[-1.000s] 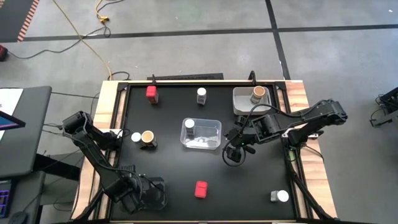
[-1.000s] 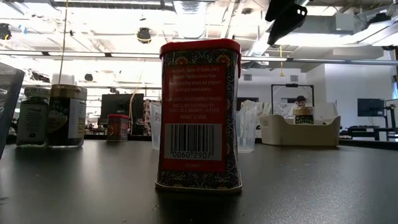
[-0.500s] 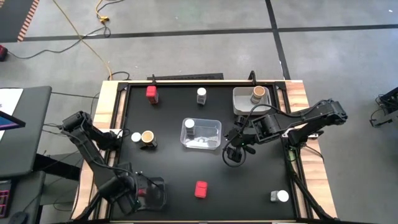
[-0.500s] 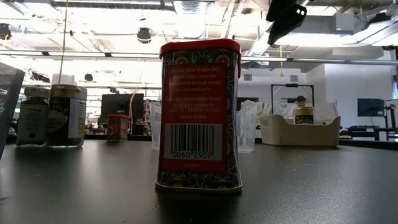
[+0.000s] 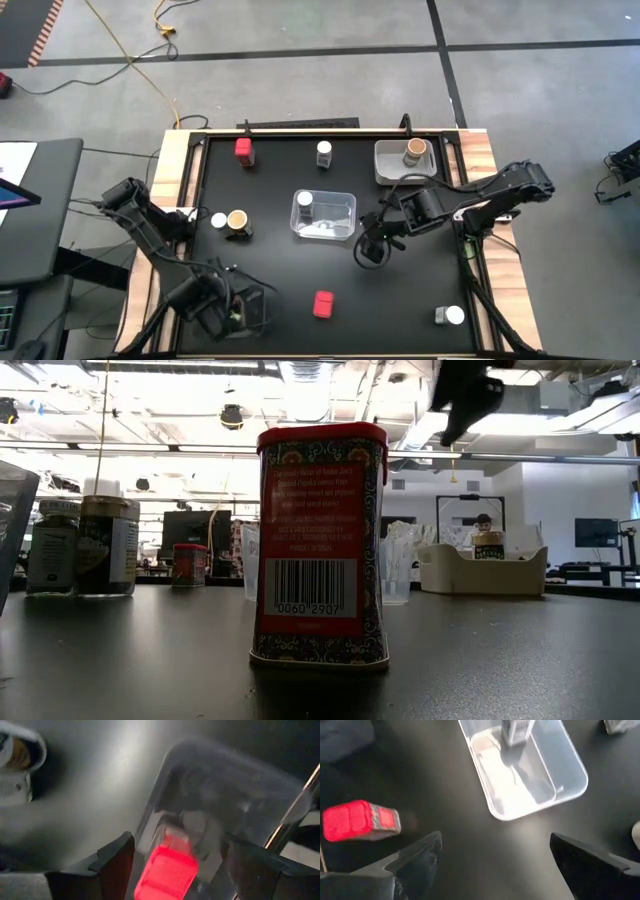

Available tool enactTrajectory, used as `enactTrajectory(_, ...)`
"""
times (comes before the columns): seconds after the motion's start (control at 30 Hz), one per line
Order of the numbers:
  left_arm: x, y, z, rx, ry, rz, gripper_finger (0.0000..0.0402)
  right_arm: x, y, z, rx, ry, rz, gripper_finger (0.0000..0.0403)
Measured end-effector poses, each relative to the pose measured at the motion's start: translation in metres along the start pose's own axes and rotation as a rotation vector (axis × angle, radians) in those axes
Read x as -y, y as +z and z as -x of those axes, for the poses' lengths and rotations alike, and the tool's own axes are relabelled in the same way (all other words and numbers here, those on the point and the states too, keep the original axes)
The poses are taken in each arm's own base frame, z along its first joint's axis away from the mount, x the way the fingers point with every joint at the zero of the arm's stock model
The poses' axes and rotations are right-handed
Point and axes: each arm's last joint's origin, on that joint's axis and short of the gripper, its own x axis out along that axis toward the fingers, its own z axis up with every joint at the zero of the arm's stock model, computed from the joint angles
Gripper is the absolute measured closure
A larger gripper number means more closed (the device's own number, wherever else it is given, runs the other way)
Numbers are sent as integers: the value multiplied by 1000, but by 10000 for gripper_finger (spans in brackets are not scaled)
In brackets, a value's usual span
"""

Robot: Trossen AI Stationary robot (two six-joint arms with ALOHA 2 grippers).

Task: Sort spices by type
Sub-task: Put the red seasoning can into the black bin

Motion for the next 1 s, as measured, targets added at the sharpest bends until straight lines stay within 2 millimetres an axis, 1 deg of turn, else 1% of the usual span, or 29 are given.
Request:
enactTrajectory(0.1, 0, 12, -2, 11, -32, 6, 123, -2, -9, 2, -50, -27, -31, 5)
enactTrajectory(0.23, 1, 25, -4, 10, -79, 12, 123, -7, -19, 8, -76, -34, -56, 5)
enactTrajectory(0.4, -6, 42, -7, 21, -69, -64, 123, -19, -30, 11, -76, -33, -80, 5)
enactTrajectory(0.47, -9, 49, -8, 24, -65, -65, 123, -23, -36, 13, -88, -39, -96, 5)
enactTrajectory(0.57, -15, 58, -10, 30, -38, -43, 123, -29, -49, 19, -65, -100, -138, 8)
enactTrajectory(0.67, -25, 69, -12, 18, 4, -3, 123, -32, -69, 28, -45, -194, -152, 13)
enactTrajectory(0.8, -34, 86, -15, 7, -18, 129, 123, -26, -99, 28, -77, -255, -145, 14)
enactTrajectory(0.9, -34, 98, -16, 36, -80, 207, 123, -12, -119, 27, -74, -249, -164, 15)
enactTrajectory(1.0, -29, 110, -16, 90, -175, 296, 123, 5, -138, 23, -56, -178, -146, 15)
